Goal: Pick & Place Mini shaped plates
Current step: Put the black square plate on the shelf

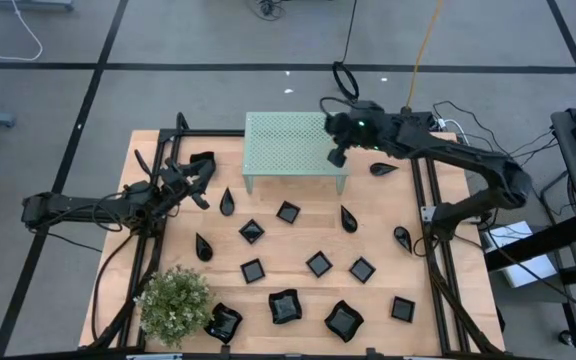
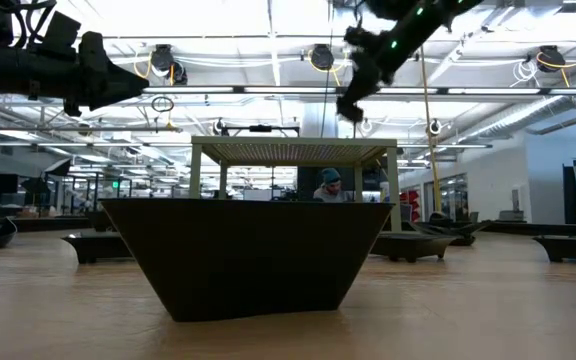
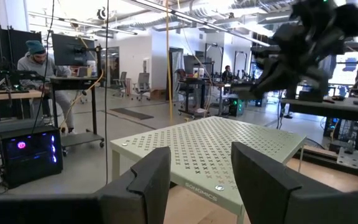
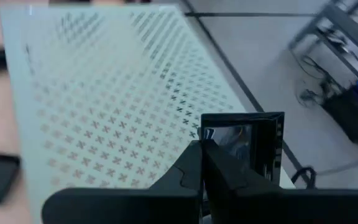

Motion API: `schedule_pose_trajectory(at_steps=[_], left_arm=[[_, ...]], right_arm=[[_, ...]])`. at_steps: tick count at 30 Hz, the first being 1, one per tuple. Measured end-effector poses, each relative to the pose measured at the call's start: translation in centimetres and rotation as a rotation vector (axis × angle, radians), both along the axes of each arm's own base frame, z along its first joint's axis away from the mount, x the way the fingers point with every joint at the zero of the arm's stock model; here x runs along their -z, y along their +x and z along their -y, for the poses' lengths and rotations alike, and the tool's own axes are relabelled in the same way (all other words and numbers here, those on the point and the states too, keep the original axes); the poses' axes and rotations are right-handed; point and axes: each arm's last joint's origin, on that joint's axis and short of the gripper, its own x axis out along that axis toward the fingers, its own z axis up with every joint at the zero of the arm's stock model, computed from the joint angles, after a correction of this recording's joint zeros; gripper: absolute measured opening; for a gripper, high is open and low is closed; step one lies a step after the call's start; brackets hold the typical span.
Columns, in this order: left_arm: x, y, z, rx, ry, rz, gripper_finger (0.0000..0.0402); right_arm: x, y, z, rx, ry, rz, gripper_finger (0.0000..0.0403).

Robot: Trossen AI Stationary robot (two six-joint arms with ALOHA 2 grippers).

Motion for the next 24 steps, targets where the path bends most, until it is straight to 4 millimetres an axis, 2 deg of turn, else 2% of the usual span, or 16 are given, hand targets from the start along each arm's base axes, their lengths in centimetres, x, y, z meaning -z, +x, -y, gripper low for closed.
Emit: schedule_pose_trajectory(at_steps=[3,8,14,24], left_arm=[[0.0,0.0,0.0,0.0,0.0,0.0,0.0173],[0.0,0.0,0.0,0.0,0.0,0.0,0.0173],[0.0,0.0,0.0,0.0,0.0,0.0,0.0173],[0.0,0.0,0.0,0.0,0.0,-0.001,0.0173]], right_arm=[[1.4,0.9,0.9,-0.056,-0.033,-0.061,0.0],[2.9,1.2,1.8,-0.105,-0.071,-0.174,0.0],[3.4,1.0,2.6,-0.09,-0.066,-0.195,0.0],[3.4,1.0,2.4,-0.088,0.015,-0.144,0.0007]])
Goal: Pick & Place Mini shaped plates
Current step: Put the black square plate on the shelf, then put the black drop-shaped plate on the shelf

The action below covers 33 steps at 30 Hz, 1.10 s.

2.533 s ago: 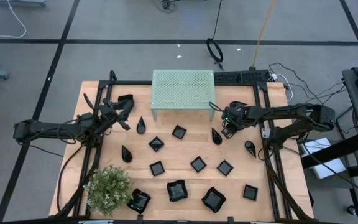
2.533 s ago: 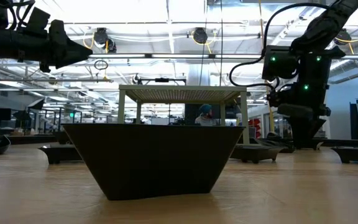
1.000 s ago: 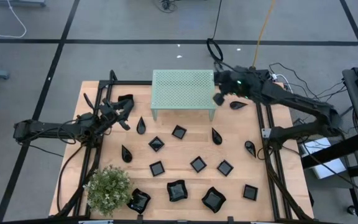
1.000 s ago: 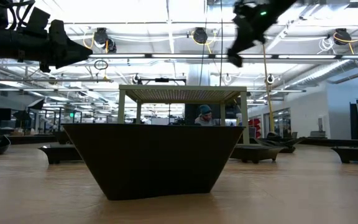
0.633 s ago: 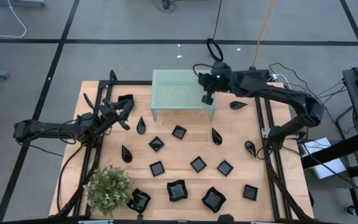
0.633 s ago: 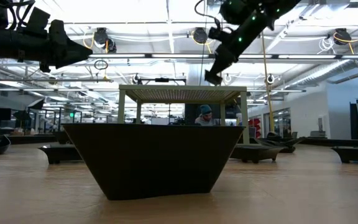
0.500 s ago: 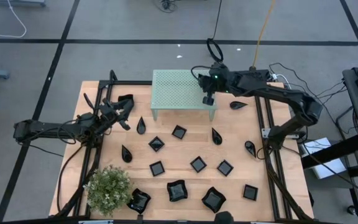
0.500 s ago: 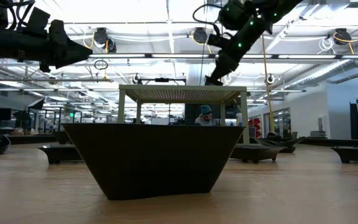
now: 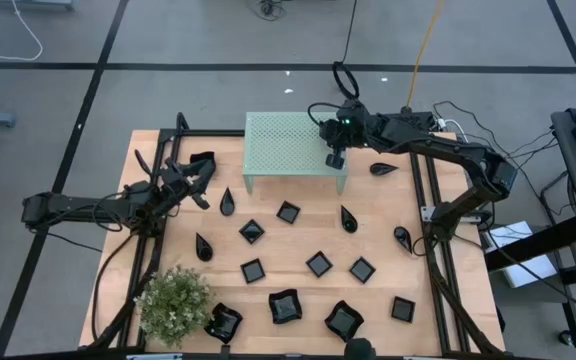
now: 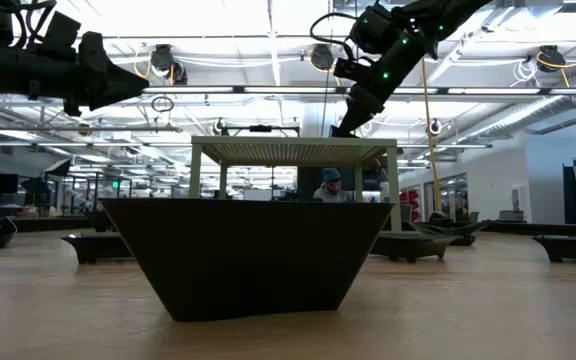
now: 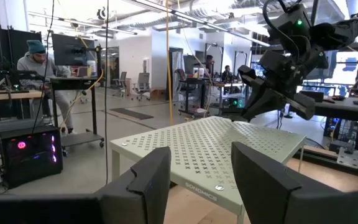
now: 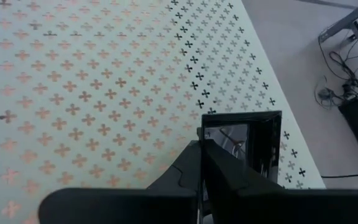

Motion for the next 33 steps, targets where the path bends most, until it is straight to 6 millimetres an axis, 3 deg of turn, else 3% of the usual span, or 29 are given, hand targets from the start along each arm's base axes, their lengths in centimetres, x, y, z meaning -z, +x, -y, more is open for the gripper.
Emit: schedule_pose_trajectory(at_steps=[5,13,16,24,28,33], left_arm=[[0.0,0.0,0.0,0.0,0.0,0.0,0.0173],[0.0,0.0,0.0,0.0,0.0,0.0,0.0173],[0.0,0.0,0.0,0.0,0.0,0.0,0.0173],[0.0,0.0,0.0,0.0,0.0,0.0,0.0173],[0.0,0.0,0.0,0.0,0.0,0.0,0.0173],[0.0,0.0,0.0,0.0,0.0,0.0,0.0173]], right_arm=[[0.0,0.0,0.0,0.038,0.033,0.024,0.0018],[-0.1,0.1,-0.3,0.045,0.046,0.037,0.009],[-1.1,-0.1,-1.1,0.041,0.044,0.074,0.0112],[-5.7,-3.0,-6.1,0.105,0.201,0.249,0.0121],[-5.5,-4.6,-8.6,0.217,0.408,0.184,0.0113],[-3.4,-5.9,-12.1,0.347,0.598,-0.054,0.0111]])
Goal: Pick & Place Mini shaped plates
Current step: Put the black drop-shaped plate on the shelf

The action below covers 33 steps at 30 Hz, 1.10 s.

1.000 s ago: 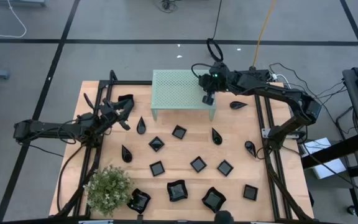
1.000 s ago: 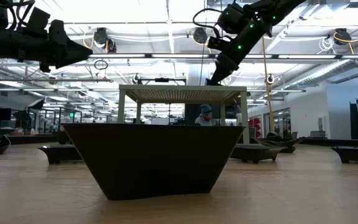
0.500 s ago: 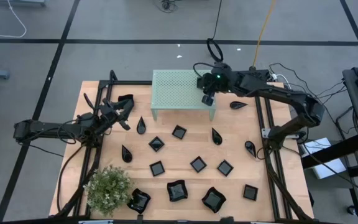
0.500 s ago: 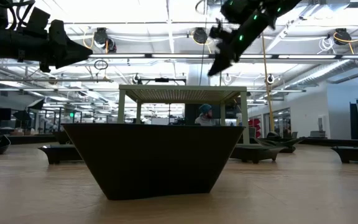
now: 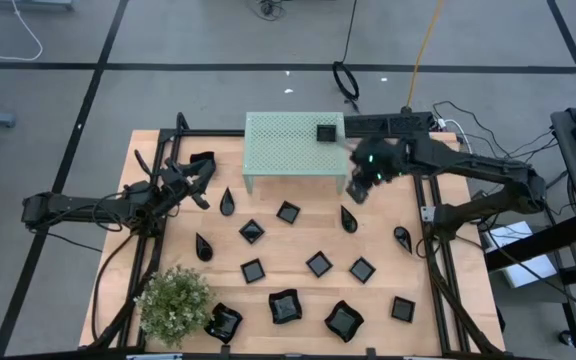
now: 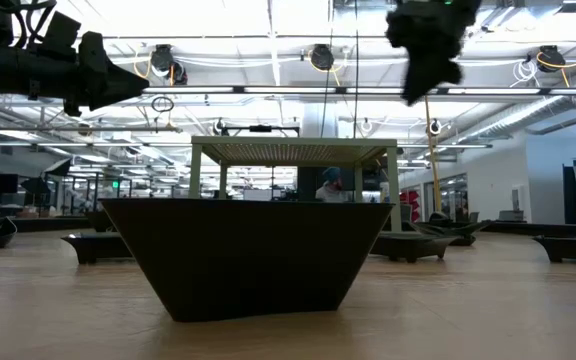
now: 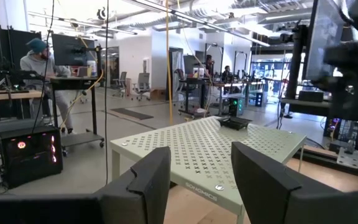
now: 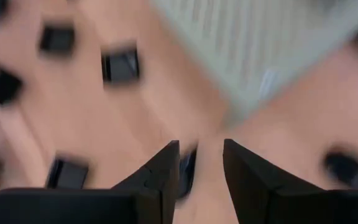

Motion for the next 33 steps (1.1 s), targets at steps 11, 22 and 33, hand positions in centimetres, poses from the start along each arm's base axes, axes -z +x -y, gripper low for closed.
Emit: schedule_pose_trajectory(at_steps=[11,22,33], left_arm=[[0.0,0.0,0.0,0.0,0.0,0.0,0.0173],[0.0,0.0,0.0,0.0,0.0,0.001,0.0173],[0.0,0.0,0.0,0.0,0.0,0.0,0.0173]], right_arm=[[10.5,-0.1,-3.7,0.287,0.321,-0.003,0.0146],[15.5,-1.2,-4.2,0.364,0.294,0.112,0.0145],[16.6,0.3,-6.7,0.32,0.303,0.144,0.0145]])
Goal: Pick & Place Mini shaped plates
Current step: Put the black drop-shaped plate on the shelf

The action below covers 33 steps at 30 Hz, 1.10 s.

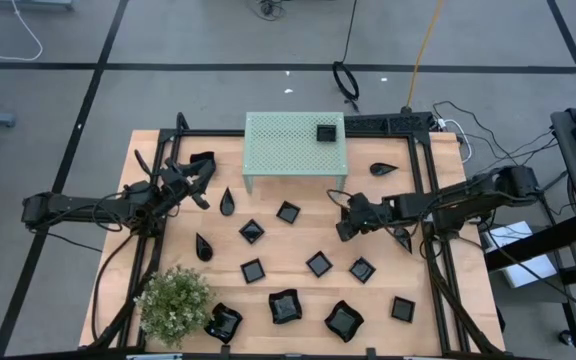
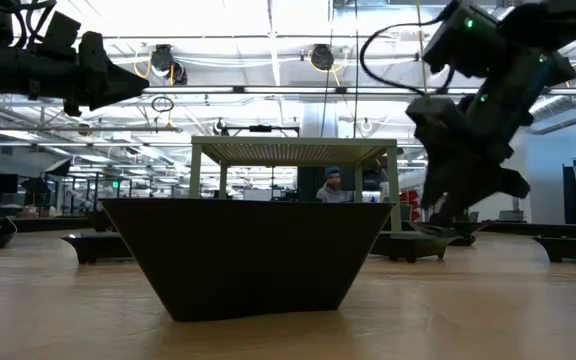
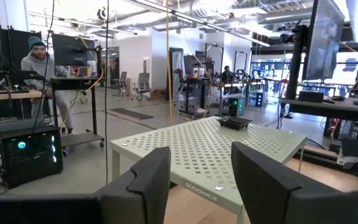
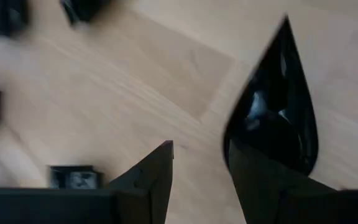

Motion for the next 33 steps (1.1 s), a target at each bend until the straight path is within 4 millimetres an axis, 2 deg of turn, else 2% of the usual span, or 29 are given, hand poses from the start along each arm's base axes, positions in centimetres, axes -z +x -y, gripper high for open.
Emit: schedule_pose_trajectory(at_steps=[5,14,18,24,29,33], left_arm=[[0.0,0.0,0.0,0.0,0.0,0.0,0.0173],[0.0,0.0,0.0,0.0,0.0,-0.002,0.0173],[0.0,0.0,0.0,0.0,0.0,0.0,0.0173],[0.0,0.0,0.0,0.0,0.0,0.0,0.0173],[0.0,0.0,0.0,0.0,0.0,0.0,0.0173],[0.0,0.0,0.0,0.001,0.0,0.0,0.0173]], right_arm=[[1.7,0.5,-0.4,-0.023,-0.013,-0.065,0.0146],[2.8,0.9,-0.4,-0.17,-0.143,-0.115,0.0125],[2.9,0.8,-0.3,-0.227,-0.198,-0.142,0.0094],[3.0,0.7,-0.3,-0.286,-0.228,-0.157,0.0013],[2.1,0.4,-0.3,-0.3,-0.233,-0.126,0.0004],[-0.1,-0.3,-0.4,-0.338,-0.251,-0.04,0.0001]])
